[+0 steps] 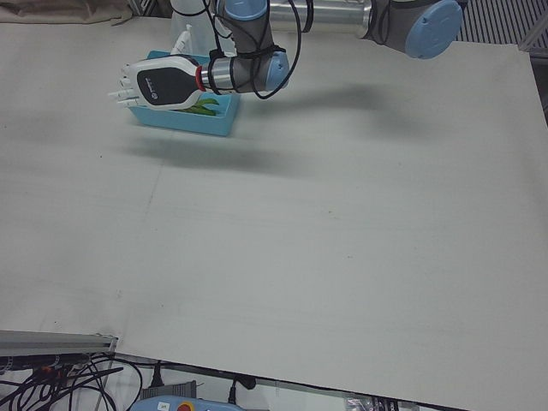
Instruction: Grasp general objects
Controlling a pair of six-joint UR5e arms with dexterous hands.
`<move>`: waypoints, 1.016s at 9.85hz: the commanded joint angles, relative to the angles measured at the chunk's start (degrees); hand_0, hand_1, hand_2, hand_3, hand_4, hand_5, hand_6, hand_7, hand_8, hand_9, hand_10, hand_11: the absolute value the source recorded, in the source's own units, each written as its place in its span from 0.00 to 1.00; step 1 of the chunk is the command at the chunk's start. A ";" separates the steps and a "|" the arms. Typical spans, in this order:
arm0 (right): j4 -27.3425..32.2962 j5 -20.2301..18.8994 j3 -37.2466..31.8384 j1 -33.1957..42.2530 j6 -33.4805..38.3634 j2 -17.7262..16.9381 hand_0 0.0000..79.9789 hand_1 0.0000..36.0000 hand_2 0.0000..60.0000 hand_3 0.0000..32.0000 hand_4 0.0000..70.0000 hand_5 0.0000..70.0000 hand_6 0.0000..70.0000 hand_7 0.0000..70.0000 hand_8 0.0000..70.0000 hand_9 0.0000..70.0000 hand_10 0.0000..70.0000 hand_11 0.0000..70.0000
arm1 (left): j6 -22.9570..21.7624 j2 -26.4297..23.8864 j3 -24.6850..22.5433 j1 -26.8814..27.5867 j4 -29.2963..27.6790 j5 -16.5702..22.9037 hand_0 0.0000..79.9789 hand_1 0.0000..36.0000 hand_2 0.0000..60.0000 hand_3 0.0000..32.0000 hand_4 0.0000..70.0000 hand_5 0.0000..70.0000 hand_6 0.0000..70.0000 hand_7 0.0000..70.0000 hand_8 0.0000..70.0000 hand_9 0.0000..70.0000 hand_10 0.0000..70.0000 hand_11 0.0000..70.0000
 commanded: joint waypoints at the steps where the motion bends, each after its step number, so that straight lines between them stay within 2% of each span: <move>1: 0.00 0.00 0.00 0.00 0.00 0.00 0.00 0.00 0.00 0.00 0.00 0.00 0.00 0.00 0.00 0.00 0.00 0.00 | -0.98 -1.24 8.19 -14.37 -2.38 -0.26 0.66 0.31 0.00 0.00 0.57 0.41 0.44 0.75 0.22 0.19 0.17 0.26; 2: 0.00 0.00 -0.09 0.00 0.00 0.00 0.00 0.00 0.00 0.00 0.00 0.00 0.00 0.00 0.00 0.00 0.00 0.00 | -1.25 -1.77 12.40 -17.54 -5.10 -0.61 0.65 0.29 0.00 0.00 0.65 0.44 0.52 0.83 0.27 0.27 0.21 0.31; 4: 0.00 0.00 0.00 0.00 0.00 0.00 0.00 0.00 0.00 0.00 0.00 0.00 0.00 0.00 0.00 0.00 0.00 0.00 | -3.00 -1.95 17.43 -21.07 -10.29 -2.71 0.63 0.22 0.00 0.00 0.66 0.45 0.57 0.89 0.30 0.34 0.23 0.34; 5: 0.00 0.00 -0.09 0.00 0.00 0.00 0.00 0.00 0.00 0.00 0.00 0.00 0.00 0.00 0.00 0.00 0.00 0.00 | -3.62 -1.78 20.84 -23.87 -13.61 -5.94 0.63 0.19 0.00 0.00 0.69 0.47 0.59 0.90 0.31 0.35 0.22 0.32; 7: 0.00 0.00 0.00 0.00 0.00 0.00 0.00 0.00 0.00 0.00 0.00 0.00 0.00 0.00 0.00 0.00 0.00 0.00 | -8.26 -0.73 30.67 -26.53 -24.67 -13.31 0.62 0.14 0.00 0.00 0.70 0.49 0.64 0.91 0.35 0.38 0.21 0.31; 9: 0.09 0.00 -0.09 0.00 0.00 0.00 0.00 0.00 0.00 0.00 0.00 0.00 0.00 0.00 0.00 0.00 0.00 0.00 | -7.59 2.51 32.92 -27.67 -27.35 -22.54 0.61 0.14 0.00 0.00 0.69 0.52 0.69 0.92 0.38 0.41 0.22 0.32; 10: 0.09 0.00 -0.09 0.00 0.00 0.00 0.00 0.00 0.00 0.00 0.00 0.00 0.00 0.00 0.00 0.00 0.00 0.00 | -7.14 5.66 33.00 -27.76 -28.93 -27.20 0.60 0.12 0.00 0.00 0.64 0.50 0.68 0.90 0.38 0.40 0.21 0.31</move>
